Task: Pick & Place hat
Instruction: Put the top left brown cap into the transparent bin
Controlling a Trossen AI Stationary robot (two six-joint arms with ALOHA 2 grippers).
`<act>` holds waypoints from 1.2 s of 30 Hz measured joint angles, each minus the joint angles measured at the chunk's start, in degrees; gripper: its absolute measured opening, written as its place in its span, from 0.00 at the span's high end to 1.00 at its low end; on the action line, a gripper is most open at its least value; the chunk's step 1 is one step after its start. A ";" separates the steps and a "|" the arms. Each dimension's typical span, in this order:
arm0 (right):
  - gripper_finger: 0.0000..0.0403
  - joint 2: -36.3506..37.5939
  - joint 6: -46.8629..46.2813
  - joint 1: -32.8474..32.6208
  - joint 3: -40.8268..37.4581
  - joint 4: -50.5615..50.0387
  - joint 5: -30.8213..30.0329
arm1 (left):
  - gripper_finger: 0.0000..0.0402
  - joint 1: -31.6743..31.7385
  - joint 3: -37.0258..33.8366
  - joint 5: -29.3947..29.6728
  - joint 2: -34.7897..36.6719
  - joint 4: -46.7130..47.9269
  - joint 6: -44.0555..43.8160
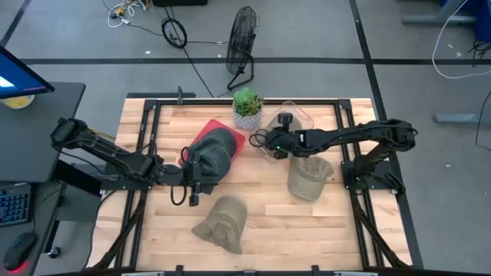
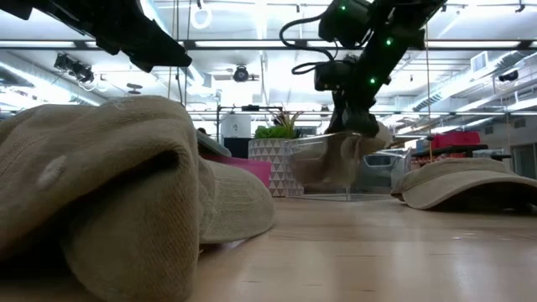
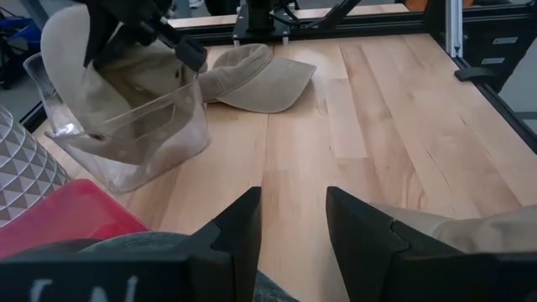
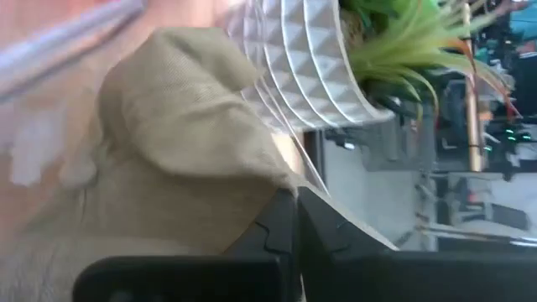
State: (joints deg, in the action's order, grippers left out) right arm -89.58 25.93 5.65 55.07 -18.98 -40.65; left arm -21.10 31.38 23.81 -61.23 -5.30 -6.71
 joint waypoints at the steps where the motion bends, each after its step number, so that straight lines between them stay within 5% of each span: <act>1: 0.98 0.00 -0.36 0.07 -0.13 0.48 0.84 | 0.66 0.00 0.00 0.00 0.00 0.00 0.01; 9: 0.91 0.00 -6.22 4.35 -0.24 0.77 3.92 | 0.66 0.02 0.00 0.00 0.00 0.02 0.53; 16: 0.75 0.07 -15.99 8.18 -0.24 0.79 8.42 | 0.66 0.04 0.00 0.00 0.00 0.04 0.18; 25: 0.58 5.74 -24.21 3.01 6.72 -13.67 8.75 | 0.66 0.04 0.00 0.00 0.00 0.11 -0.15; 30: 0.62 8.35 -31.31 -1.55 8.09 -19.65 8.86 | 0.66 0.04 0.00 -0.01 0.00 0.11 -0.15; 36: 0.83 6.82 -41.79 -1.72 5.50 -24.60 12.33 | 0.66 0.04 0.00 0.00 0.00 0.09 -0.15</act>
State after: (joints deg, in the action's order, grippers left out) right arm -82.76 -15.87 3.93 60.57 -43.58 -28.32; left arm -21.06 31.38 23.81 -61.23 -5.21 -6.85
